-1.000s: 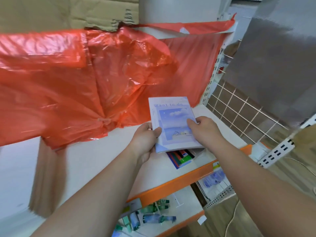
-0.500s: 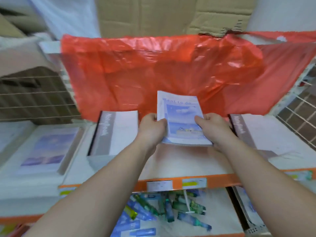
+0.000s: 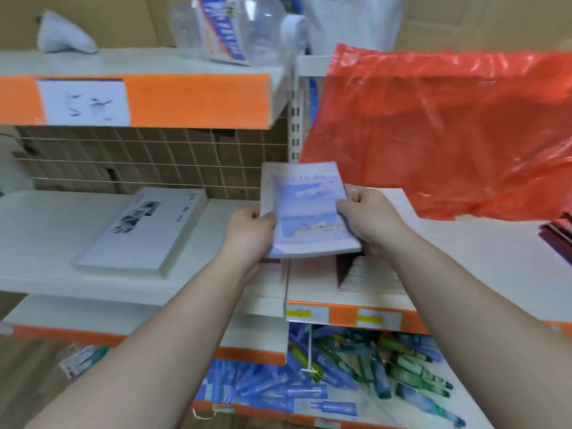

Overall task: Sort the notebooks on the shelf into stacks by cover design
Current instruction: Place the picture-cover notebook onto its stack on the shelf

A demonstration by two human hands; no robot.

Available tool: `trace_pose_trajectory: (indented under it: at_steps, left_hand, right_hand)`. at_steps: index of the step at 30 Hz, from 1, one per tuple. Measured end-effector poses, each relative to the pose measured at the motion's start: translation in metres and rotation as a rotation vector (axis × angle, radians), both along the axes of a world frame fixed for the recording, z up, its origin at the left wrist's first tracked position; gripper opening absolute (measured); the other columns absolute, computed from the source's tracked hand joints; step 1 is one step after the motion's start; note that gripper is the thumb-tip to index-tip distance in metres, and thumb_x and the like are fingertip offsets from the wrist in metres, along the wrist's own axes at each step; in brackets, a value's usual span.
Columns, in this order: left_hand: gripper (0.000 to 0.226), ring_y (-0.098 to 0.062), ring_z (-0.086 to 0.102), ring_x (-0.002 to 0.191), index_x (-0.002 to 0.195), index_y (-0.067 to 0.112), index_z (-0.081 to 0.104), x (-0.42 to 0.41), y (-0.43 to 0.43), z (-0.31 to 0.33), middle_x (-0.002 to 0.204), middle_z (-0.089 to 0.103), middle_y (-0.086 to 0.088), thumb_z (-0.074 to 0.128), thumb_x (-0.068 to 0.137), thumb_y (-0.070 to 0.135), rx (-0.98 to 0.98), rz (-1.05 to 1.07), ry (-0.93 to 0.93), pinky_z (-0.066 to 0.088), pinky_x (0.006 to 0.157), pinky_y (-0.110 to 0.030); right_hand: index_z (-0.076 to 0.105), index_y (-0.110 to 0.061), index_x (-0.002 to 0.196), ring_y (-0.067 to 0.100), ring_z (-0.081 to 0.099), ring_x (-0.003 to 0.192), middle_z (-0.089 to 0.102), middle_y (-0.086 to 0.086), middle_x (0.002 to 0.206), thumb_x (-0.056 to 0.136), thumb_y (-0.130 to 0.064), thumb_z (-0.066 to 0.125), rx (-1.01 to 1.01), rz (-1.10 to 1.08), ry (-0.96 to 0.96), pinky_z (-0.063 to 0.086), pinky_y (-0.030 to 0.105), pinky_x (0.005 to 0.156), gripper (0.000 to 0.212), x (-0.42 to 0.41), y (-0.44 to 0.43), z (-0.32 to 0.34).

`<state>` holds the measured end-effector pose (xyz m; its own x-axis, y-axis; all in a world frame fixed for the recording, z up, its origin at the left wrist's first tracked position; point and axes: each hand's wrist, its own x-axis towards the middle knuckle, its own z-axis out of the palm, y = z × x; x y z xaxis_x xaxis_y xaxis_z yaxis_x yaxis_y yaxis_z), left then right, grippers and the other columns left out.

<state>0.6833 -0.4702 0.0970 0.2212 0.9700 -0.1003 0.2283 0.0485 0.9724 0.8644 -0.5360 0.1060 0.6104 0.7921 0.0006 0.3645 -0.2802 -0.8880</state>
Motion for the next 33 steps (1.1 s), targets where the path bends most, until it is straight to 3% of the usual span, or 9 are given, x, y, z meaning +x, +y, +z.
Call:
trace_pose_trajectory:
  at_steps: [4,7,10,12,16,19,22,28,33]
  left_hand:
    - [0.013,-0.021,0.050,0.065,0.078,0.010,0.056,-0.053,0.035,-0.026,0.073,0.054,-0.013,0.060,0.090,0.014,-0.064,0.009,0.114,0.033,0.055,-0.028]
    - [0.028,-0.023,0.038,0.058,0.066,0.011,0.045,-0.075,0.055,-0.043,0.061,0.040,-0.012,0.058,0.091,0.012,-0.027,0.008,0.212,0.028,0.056,-0.031]
    - [0.039,-0.031,0.046,0.055,0.060,0.015,0.035,-0.084,0.070,-0.055,0.056,0.042,-0.012,0.060,0.090,0.016,-0.005,0.012,0.335,0.037,0.056,-0.037]
    - [0.042,-0.042,0.060,0.066,0.061,0.015,0.032,-0.085,0.075,-0.060,0.060,0.047,-0.013,0.061,0.090,0.021,0.037,0.000,0.443,0.045,0.058,-0.040]
    - [0.041,-0.042,0.061,0.091,0.064,0.015,0.032,-0.080,0.078,-0.063,0.076,0.055,-0.019,0.058,0.094,0.026,0.151,-0.027,0.637,0.027,0.057,-0.035]
    - [0.027,-0.040,0.060,0.091,0.076,0.009,0.048,-0.075,0.087,-0.064,0.097,0.062,-0.024,0.058,0.094,0.027,0.209,-0.041,0.659,0.027,0.058,-0.035]
    - [0.029,-0.041,0.059,0.090,0.093,-0.001,0.057,-0.074,0.097,-0.070,0.099,0.063,-0.024,0.058,0.093,0.028,0.236,-0.059,0.687,0.030,0.060,-0.034]
    - [0.019,-0.036,0.059,0.091,0.086,0.013,0.050,-0.077,0.103,-0.086,0.100,0.063,-0.017,0.057,0.093,0.029,0.212,-0.126,0.709,0.035,0.064,-0.031]
    - [0.019,-0.038,0.058,0.092,0.091,0.009,0.053,-0.073,0.104,-0.091,0.104,0.061,-0.017,0.055,0.094,0.028,0.249,-0.144,0.721,0.039,0.067,-0.033]
  right_hand:
    - [0.043,-0.017,0.054,0.019,0.043,0.052,0.044,0.004,0.055,0.079,-0.015,0.057,-0.105,0.081,-0.034,0.036,0.029,0.053,0.028,-0.048,0.028,-0.017]
    - [0.047,-0.017,0.062,0.022,0.049,0.053,0.048,0.007,0.058,0.081,-0.021,0.059,-0.165,0.123,-0.002,0.045,0.036,0.052,0.023,-0.068,0.044,-0.037]
    - [0.049,-0.014,0.069,0.025,0.051,0.056,0.051,0.010,0.061,0.087,-0.026,0.060,-0.203,0.146,-0.002,0.048,0.036,0.056,0.024,-0.077,0.057,-0.054]
    - [0.050,-0.013,0.073,0.026,0.053,0.061,0.054,0.011,0.066,0.089,-0.026,0.059,-0.222,0.141,0.003,0.047,0.035,0.059,0.023,-0.079,0.062,-0.064]
    - [0.053,-0.011,0.082,0.034,0.061,0.077,0.065,0.018,0.082,0.091,-0.030,0.058,-0.261,0.117,-0.062,0.051,0.040,0.068,0.021,-0.077,0.070,-0.076]
    - [0.051,-0.009,0.090,0.033,0.061,0.080,0.064,0.016,0.087,0.090,-0.032,0.059,-0.272,0.127,-0.079,0.052,0.043,0.071,0.023,-0.075,0.078,-0.078]
    - [0.052,-0.011,0.097,0.034,0.063,0.084,0.065,0.015,0.091,0.089,-0.035,0.061,-0.299,0.149,-0.082,0.054,0.046,0.075,0.027,-0.076,0.083,-0.082]
    - [0.049,-0.008,0.096,0.036,0.063,0.086,0.065,0.017,0.090,0.090,-0.036,0.061,-0.358,0.137,-0.126,0.054,0.048,0.079,0.030,-0.081,0.080,-0.095]
    - [0.050,-0.008,0.102,0.033,0.061,0.090,0.064,0.015,0.095,0.092,-0.035,0.060,-0.371,0.112,-0.154,0.052,0.043,0.079,0.031,-0.081,0.078,-0.099]
